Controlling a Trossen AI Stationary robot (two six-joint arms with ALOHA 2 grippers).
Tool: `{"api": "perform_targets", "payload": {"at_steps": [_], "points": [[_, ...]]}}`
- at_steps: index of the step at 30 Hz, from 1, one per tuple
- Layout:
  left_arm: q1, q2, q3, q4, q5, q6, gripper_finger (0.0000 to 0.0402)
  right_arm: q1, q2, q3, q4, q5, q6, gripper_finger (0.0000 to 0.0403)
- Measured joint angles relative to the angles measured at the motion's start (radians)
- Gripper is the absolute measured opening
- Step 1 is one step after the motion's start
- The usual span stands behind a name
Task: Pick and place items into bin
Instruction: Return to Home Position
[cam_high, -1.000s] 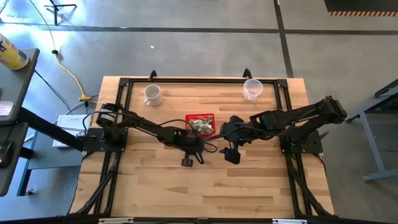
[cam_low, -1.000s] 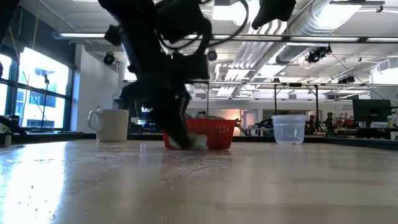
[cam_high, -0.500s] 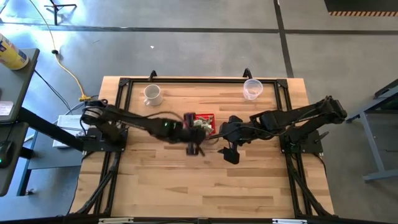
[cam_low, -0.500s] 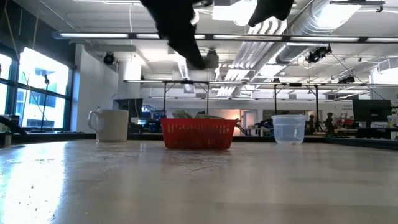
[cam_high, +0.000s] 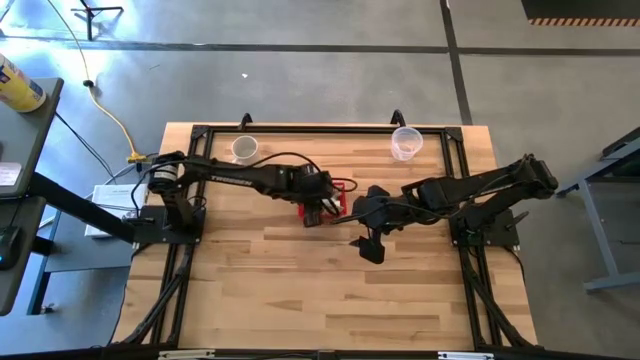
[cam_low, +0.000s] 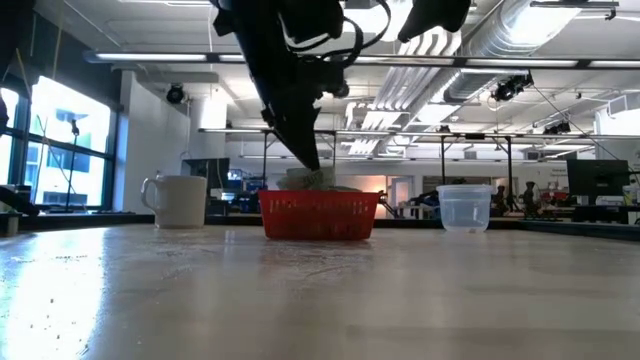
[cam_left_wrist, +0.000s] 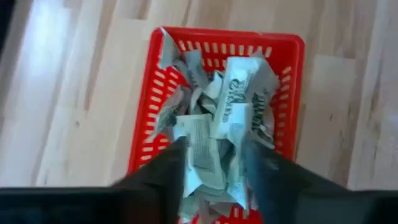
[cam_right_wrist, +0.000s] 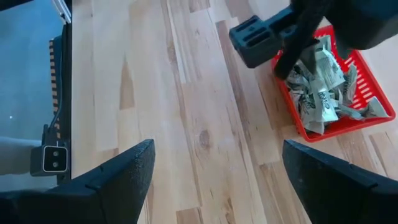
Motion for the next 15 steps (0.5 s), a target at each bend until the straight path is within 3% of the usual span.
{"api": "perform_targets", "payload": {"at_steps": [3,7,13,15], "points": [[-0.009,-0.001,0.006,-0.029,-0.004,0.000,0.0258,0.000,0.000,0.000,0.000,0.000,0.000,0.0342],[-0.051,-0.024,0.068,-0.200,0.042,-0.067,0.0328,0.000,0.000,0.000,0.001,0.000,0.000,0.0342],[-0.172,-0.089,0.215,-0.499,0.141,-0.243,0.0386,-0.001,0.000,0.000,0.003,0.001,-0.021,0.0342],[-0.228,-0.130,0.243,-0.513,0.137,-0.287,0.0395,-0.010,0.000,0.000,0.021,0.020,-0.197,0.0342]]}}
